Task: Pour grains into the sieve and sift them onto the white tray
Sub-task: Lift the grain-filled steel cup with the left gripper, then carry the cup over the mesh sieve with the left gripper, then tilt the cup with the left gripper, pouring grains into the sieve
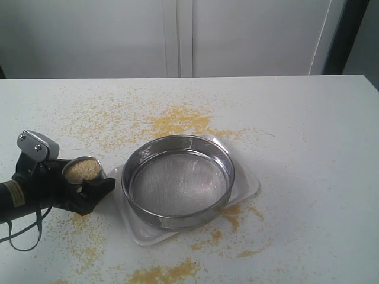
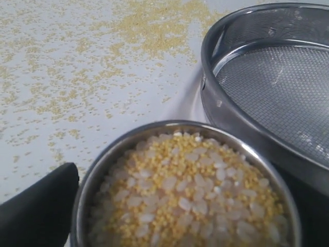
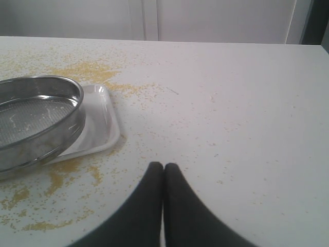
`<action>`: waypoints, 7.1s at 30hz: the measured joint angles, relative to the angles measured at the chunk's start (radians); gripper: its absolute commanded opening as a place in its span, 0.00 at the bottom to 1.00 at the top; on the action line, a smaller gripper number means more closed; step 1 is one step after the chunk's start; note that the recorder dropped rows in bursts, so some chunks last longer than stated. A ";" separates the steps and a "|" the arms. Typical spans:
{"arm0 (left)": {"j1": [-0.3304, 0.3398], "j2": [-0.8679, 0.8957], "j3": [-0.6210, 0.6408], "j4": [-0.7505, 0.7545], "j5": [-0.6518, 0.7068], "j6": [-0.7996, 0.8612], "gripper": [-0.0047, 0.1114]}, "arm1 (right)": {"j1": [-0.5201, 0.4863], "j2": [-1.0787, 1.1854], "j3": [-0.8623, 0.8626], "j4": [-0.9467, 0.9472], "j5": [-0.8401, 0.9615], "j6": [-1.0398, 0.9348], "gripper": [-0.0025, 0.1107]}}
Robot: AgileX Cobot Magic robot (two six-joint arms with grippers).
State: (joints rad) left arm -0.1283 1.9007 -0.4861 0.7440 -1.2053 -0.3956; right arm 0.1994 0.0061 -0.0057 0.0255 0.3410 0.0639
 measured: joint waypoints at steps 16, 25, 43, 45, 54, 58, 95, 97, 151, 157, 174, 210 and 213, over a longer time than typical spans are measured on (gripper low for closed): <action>0.000 0.000 0.000 -0.002 0.049 0.011 0.26 | 0.000 0.000 0.000 0.000 0.000 0.000 0.02; 0.000 -0.008 -0.007 0.004 0.082 0.008 0.04 | 0.000 0.000 0.000 0.000 0.000 0.000 0.02; 0.000 -0.226 -0.005 0.049 0.361 -0.145 0.04 | 0.000 0.000 0.000 0.000 0.000 0.000 0.02; 0.000 -0.265 -0.005 0.070 0.369 -0.175 0.04 | 0.000 0.000 0.000 0.000 0.000 0.000 0.02; 0.000 -0.456 -0.004 0.189 0.495 -0.315 0.04 | 0.000 0.000 0.000 0.000 0.000 0.000 0.02; 0.000 -0.525 -0.004 0.247 0.534 -0.387 0.04 | 0.000 0.000 0.000 0.000 0.000 0.000 0.02; -0.340 -0.618 -0.245 0.412 0.893 -0.745 0.04 | 0.000 0.000 0.000 0.000 0.000 0.000 0.02; -0.359 -0.605 -0.257 0.412 0.906 -0.759 0.04 | 0.000 0.000 0.000 0.000 0.000 0.000 0.02; -0.637 -0.258 -0.534 0.579 1.248 -0.712 0.04 | 0.000 0.000 0.000 0.000 0.000 0.000 0.02; -0.643 -0.258 -0.534 0.553 1.287 -0.677 0.04 | 0.000 0.000 0.000 0.000 0.000 0.000 0.02; -0.718 -0.218 -0.663 -0.111 1.549 0.093 0.04 | 0.000 0.000 0.000 0.000 0.000 0.000 0.02; -0.718 -0.125 -0.764 -0.105 1.673 0.315 0.04 | 0.000 0.000 0.000 0.000 0.000 0.000 0.02; -0.718 -0.102 -0.764 -0.092 1.679 0.319 0.04 | 0.000 0.000 0.000 0.000 0.000 0.000 0.02</action>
State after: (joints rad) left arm -0.8466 1.7988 -1.2500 0.6522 0.4738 -0.0764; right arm 0.1994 0.0061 -0.0057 0.0255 0.3410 0.0639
